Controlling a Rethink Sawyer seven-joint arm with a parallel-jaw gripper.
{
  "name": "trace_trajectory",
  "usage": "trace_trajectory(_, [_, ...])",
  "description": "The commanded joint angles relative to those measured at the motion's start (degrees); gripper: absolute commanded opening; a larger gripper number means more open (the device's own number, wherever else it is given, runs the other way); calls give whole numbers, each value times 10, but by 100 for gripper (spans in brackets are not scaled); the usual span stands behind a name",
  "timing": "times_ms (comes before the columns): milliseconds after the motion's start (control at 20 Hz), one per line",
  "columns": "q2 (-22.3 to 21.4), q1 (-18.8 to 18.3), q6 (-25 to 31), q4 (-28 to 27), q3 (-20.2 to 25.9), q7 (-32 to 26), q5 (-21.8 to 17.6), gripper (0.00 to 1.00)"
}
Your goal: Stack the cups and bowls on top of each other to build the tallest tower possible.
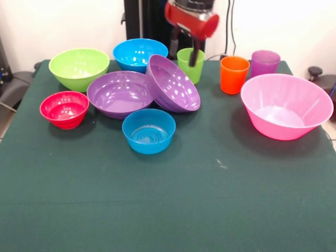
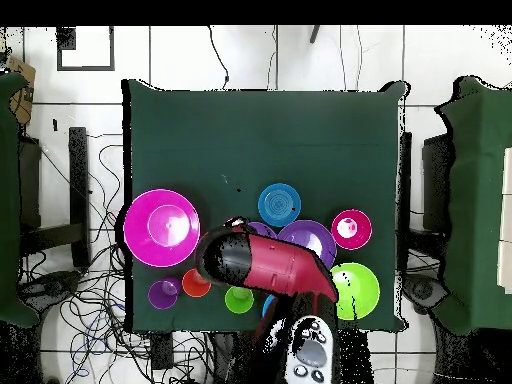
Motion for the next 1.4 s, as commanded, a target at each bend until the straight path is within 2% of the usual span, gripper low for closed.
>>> trace_trajectory(50, [80, 33, -23, -48, 18, 142, 52, 100])
trace_trajectory(200, [73, 31, -6, -48, 37, 111, 63, 100])
trace_trajectory(250, [67, 18, 19, -55, 57, 57, 44, 100])
trace_trajectory(400, [47, 4, 74, -70, 85, -38, -1, 100])
trace_trajectory(450, [34, -17, 80, -72, 117, -95, -22, 100])
trace_trajectory(550, [17, -37, 84, -57, 150, -125, -30, 100])
trace_trajectory(800, [2, -63, 59, -27, 198, -109, -41, 100])
trace_trajectory(1050, [-29, -46, 76, -9, 214, -44, -15, 100])
trace_trajectory(1150, [-37, -46, 78, -6, 224, -46, -17, 100])
trace_trajectory(1300, [-28, -30, 87, -22, 209, -26, -24, 100])
trace_trajectory(1400, [-16, -33, 75, -22, 210, -27, -29, 100])
